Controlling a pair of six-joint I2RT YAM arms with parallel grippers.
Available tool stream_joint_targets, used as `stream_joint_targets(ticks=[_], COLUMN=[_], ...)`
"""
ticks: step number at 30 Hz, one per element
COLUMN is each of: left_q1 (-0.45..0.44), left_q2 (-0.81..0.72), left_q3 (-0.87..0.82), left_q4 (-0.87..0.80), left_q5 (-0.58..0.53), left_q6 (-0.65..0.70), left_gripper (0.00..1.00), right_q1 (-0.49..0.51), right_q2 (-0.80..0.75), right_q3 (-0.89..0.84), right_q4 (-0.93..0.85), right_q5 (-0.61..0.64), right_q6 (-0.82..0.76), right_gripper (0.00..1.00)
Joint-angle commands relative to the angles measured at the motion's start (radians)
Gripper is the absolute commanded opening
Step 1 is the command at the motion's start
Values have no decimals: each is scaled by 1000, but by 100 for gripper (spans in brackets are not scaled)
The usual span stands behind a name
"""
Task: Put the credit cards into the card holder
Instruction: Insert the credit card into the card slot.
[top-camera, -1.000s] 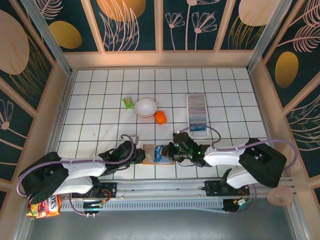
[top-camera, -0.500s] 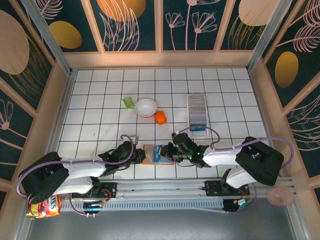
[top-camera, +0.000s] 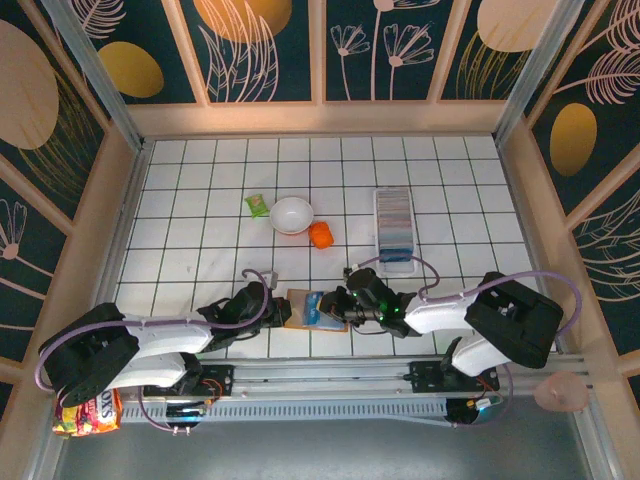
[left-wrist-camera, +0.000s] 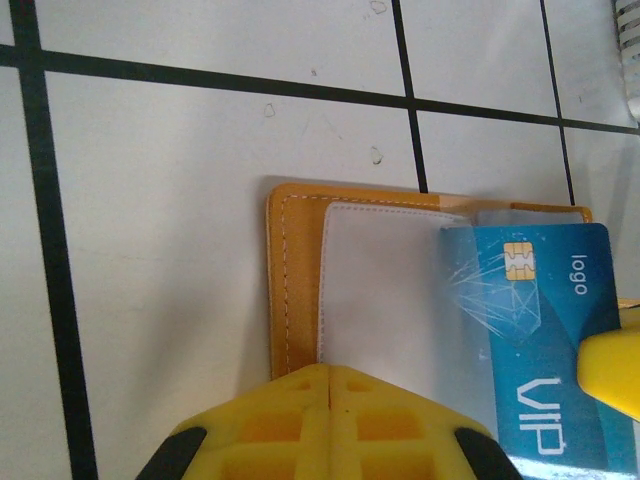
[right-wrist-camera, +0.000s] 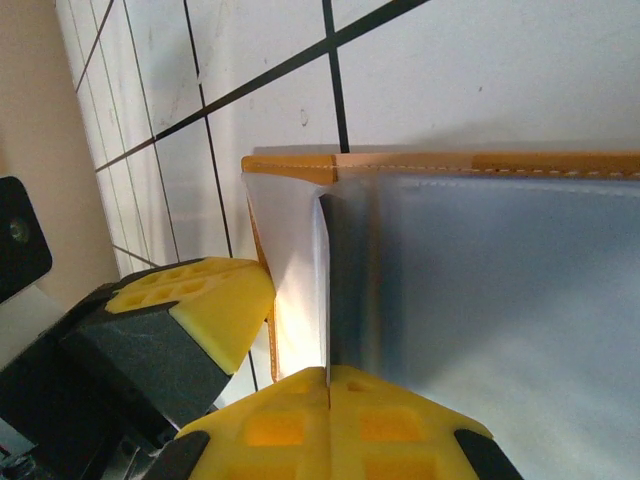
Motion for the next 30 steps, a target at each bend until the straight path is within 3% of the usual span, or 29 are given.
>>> stream_joint_targets(ticks=[1,4,6,8,10,13,30], left_q1=[0,-1,0,-1,0,-1,0], left_q2=[17,7,-15,-34,-51,-66,-62], left_q3=[-14,-1,15,23,28,19,-37], left_q4=[-92,-120,-162,-186,-202,-197,-129], left_q5=[-11,-15,-23,-27,-26,5,25], left_q6=[13,21,26,27,21,10,-15], left_gripper=[0,0,0,4,17,21,11], right_q1=[15,18,24,28,31,34,89], right_q2=[20,18,10,5,10,30,138], right_q3=[8,38,54,65,67,74,202], right_q4=[21,-95,-177,-224,-231,-223,-264], right_q5=[9,47,85,113,123,109,117], right_q6=[14,-19,-45,-64,-68,-73,-96], right_gripper=[0,13,17,17,11,3,3])
